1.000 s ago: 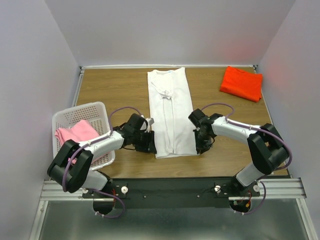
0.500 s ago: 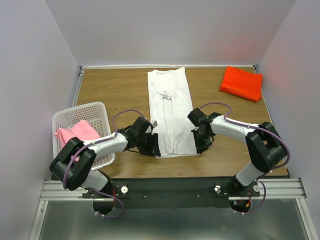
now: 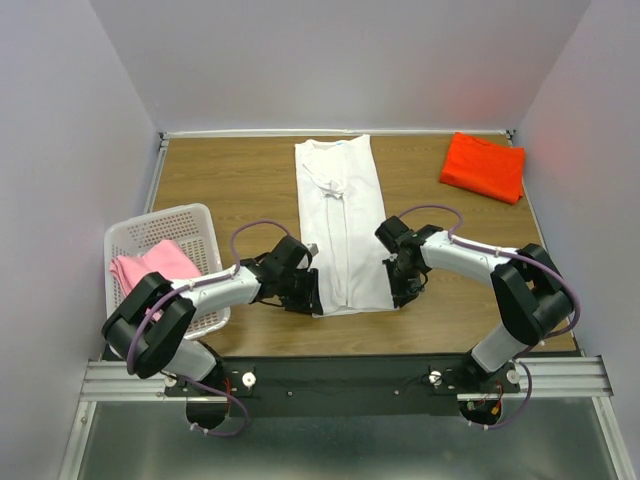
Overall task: Fold and stack the t-shirts
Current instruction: Fold the tshirt
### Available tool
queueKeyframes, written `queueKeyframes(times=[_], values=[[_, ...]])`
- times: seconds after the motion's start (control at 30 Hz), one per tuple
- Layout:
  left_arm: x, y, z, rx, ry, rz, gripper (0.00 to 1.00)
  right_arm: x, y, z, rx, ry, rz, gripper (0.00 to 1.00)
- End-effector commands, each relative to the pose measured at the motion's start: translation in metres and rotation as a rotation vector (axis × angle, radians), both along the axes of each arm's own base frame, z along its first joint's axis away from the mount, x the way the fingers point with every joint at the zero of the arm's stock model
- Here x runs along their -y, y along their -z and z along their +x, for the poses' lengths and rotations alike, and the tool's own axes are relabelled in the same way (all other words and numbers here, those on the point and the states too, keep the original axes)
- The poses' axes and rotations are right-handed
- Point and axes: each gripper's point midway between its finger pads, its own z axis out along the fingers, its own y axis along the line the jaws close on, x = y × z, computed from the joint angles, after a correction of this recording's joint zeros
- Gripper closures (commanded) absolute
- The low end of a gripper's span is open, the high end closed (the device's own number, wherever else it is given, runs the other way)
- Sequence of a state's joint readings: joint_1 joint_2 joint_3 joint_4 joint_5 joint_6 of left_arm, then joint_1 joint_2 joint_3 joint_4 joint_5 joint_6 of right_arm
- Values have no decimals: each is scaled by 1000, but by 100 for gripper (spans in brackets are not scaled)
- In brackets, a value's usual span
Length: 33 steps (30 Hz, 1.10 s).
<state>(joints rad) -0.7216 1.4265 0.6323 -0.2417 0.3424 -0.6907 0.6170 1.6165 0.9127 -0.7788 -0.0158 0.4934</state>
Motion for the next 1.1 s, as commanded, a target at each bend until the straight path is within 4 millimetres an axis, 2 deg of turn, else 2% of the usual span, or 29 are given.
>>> queueKeyframes(times=[0.0,0.17,0.27,0.4,0.63,0.77,0.87,1.03,1.07], values=[[-17,10,-4,-8,-39,92,57,1,6,4,15,-8,-17,77],[-16,18,-4,-17,-19,106,67,1,7,5,14,-9,-18,78],[-13,21,0,-7,3,107,73,1,6,6,18,-15,-16,83],[-11,24,4,-2,30,121,99,-8,1,7,12,-28,22,89],[-15,10,6,21,7,132,100,-8,-14,8,17,-15,23,100],[-9,-16,19,76,-10,112,100,-10,-28,12,30,-4,26,100],[-8,-25,29,103,-17,132,100,-13,-42,19,54,8,26,100],[-7,-25,45,123,-3,159,100,-13,-58,41,108,29,-13,100],[-8,-27,53,135,-4,173,100,-16,-62,50,125,31,-14,100]])
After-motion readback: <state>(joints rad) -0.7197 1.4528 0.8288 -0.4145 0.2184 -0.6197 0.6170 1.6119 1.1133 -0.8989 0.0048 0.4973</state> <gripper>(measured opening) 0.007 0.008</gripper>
